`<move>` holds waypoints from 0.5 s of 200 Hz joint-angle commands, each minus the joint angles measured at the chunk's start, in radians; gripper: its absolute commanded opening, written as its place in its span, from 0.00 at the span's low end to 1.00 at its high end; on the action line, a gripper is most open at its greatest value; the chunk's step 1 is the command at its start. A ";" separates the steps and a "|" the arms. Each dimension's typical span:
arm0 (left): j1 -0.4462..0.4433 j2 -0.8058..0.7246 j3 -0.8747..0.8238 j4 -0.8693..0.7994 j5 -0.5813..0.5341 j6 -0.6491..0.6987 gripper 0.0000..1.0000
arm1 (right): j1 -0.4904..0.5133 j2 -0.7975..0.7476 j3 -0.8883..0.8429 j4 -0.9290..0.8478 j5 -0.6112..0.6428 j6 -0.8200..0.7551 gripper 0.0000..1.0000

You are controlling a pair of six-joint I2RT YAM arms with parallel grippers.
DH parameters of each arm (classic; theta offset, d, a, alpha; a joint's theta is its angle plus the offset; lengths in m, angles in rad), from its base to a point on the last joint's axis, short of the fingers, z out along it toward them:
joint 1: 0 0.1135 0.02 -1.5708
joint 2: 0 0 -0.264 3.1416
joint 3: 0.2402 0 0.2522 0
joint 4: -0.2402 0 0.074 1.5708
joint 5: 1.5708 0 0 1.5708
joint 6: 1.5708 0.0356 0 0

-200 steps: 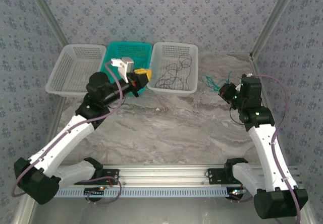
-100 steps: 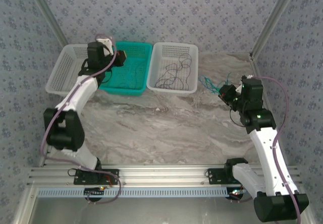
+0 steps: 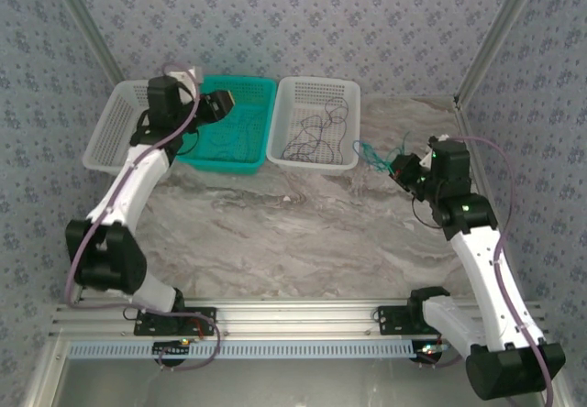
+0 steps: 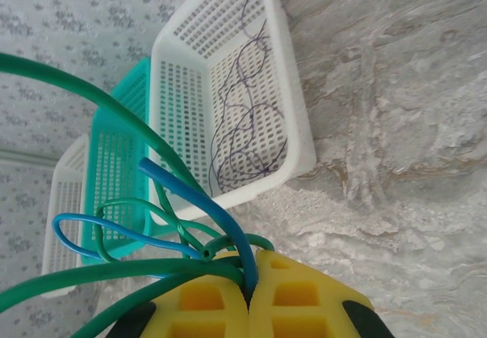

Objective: Untangle the cables

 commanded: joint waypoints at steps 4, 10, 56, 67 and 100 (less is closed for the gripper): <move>-0.065 -0.121 -0.050 0.051 0.141 -0.027 0.49 | 0.068 0.052 0.059 0.069 -0.016 -0.073 0.00; -0.087 -0.140 -0.058 0.046 0.156 -0.019 0.50 | 0.089 0.067 0.068 0.080 -0.014 -0.088 0.00; -0.281 -0.181 -0.007 -0.197 0.224 0.226 0.56 | 0.238 0.192 0.179 0.062 -0.005 -0.250 0.00; -0.323 -0.181 -0.010 -0.246 0.224 0.290 0.56 | 0.262 0.213 0.193 0.052 -0.011 -0.273 0.00; -0.352 -0.167 -0.087 -0.175 0.267 0.200 0.56 | 0.332 0.245 0.246 0.056 -0.013 -0.316 0.00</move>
